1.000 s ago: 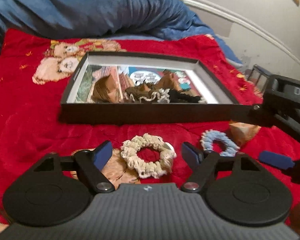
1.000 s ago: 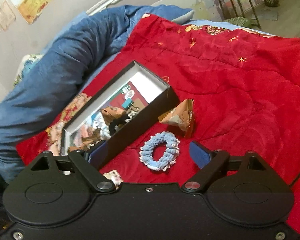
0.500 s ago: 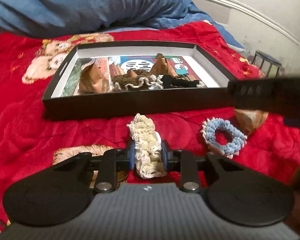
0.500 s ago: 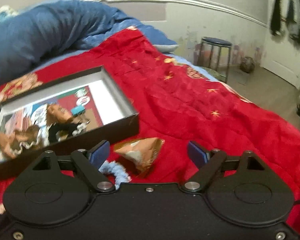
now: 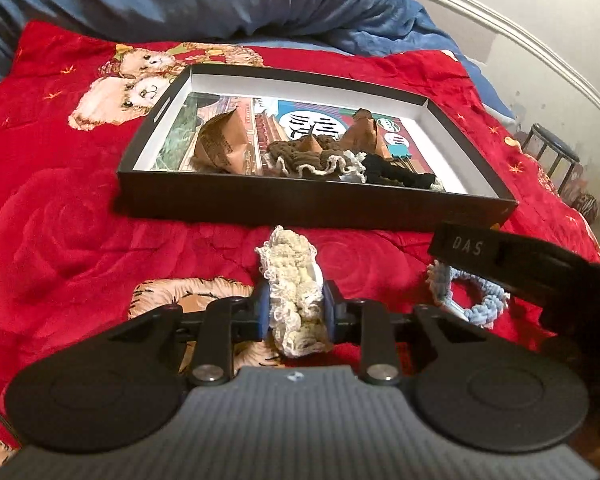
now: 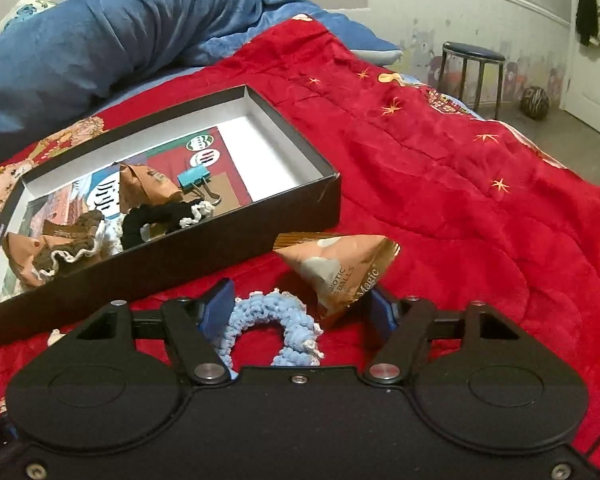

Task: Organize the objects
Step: 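Hold cream scrunchie with left tool while right tool grasps blue scrunchie and candy packet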

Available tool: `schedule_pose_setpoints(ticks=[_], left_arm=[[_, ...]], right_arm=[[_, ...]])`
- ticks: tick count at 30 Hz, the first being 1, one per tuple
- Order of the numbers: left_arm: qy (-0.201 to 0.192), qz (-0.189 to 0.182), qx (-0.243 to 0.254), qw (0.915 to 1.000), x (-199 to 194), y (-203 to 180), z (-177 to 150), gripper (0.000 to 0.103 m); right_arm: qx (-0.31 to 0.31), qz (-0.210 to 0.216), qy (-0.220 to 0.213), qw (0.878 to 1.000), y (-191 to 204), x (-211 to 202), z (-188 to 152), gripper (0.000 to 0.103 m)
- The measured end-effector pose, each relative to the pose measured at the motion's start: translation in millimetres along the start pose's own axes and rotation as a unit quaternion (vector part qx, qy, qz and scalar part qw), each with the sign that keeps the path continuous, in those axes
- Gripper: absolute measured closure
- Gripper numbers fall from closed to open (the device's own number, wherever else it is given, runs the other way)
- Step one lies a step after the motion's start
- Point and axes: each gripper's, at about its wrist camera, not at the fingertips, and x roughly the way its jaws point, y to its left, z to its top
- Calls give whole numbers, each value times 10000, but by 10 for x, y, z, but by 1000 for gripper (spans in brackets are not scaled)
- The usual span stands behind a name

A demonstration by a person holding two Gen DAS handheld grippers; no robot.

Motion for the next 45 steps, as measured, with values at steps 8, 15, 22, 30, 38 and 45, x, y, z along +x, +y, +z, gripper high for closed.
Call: schedule_pose_setpoints(ticks=[8, 15, 22, 30, 38, 45], left_arm=[[27, -16, -97, 9999, -5, 5, -1, 70], [-5, 7, -27, 10000, -12, -23, -19, 68], [-18, 18, -39, 10000, -21, -23, -32, 69], [-19, 5, -50, 10000, -28, -27, -35, 70], [-37, 23, 21, 10000, -27, -31, -44, 66], [-46, 38, 49, 10000, -31, -37, -49, 66]], right_arm=[[421, -57, -92, 9991, -93, -6, 44, 65], [665, 59, -108, 9977, -138, 22, 85, 72], [682, -85, -305, 9972, -143, -104, 74, 77], [623, -149, -248, 9976, -100, -364, -86, 77], [420, -118, 69, 9990, -50, -331, -178, 55], [388, -353, 99, 9986, -39, -226, -191, 51]])
